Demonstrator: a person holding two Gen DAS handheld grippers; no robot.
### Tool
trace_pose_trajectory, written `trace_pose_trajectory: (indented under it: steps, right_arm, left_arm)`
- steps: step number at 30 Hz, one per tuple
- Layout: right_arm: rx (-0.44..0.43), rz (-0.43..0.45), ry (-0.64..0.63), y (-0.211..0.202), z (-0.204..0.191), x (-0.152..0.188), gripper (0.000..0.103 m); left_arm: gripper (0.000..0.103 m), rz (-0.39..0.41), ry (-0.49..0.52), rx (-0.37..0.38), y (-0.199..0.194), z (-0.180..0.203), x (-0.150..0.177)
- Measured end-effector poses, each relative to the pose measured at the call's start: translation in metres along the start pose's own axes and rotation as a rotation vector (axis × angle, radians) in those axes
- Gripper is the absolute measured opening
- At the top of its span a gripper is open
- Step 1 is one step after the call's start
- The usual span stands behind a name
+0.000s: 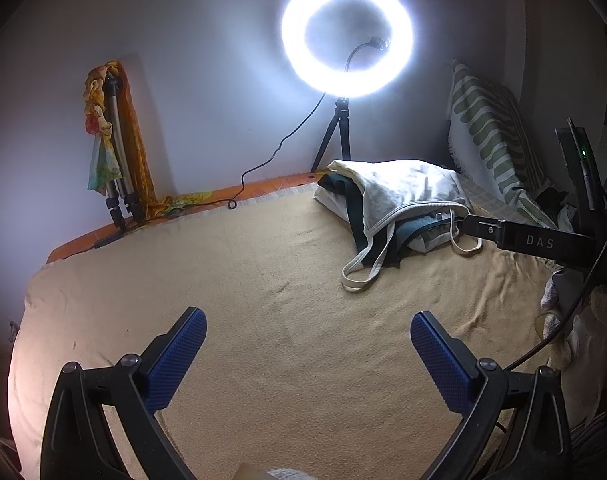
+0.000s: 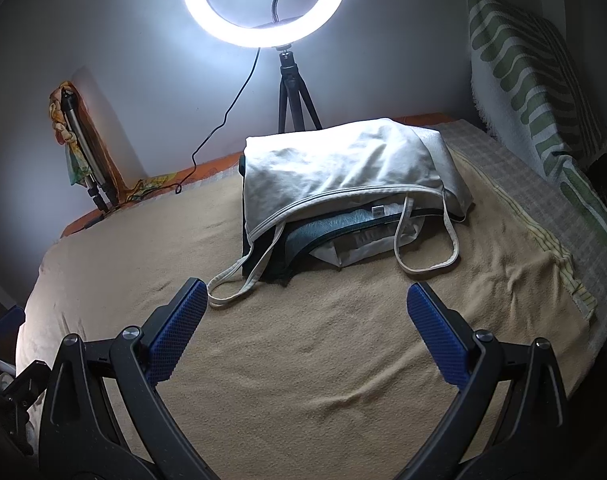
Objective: Fold small clothes
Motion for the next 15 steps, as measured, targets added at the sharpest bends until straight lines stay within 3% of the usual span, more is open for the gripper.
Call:
trace_pose_trajectory:
  steps: [15]
  right_arm:
    - [0.002, -0.011, -0.001, 0.004, -0.001, 0.003, 0.102]
  left_arm:
    - [0.103, 0.009, -0.012, -0.018, 0.002, -0.01, 0.0]
Point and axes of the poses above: each gripper's, at about its wrist camera, not at the fingertips, and y roughly the way its jaws point, z to its right, x to its underside, the point moved 5 cm from there along y, roughly the way its jaws point, and after that the axes turned 13 degrees about -x, right-handed, at the moved point
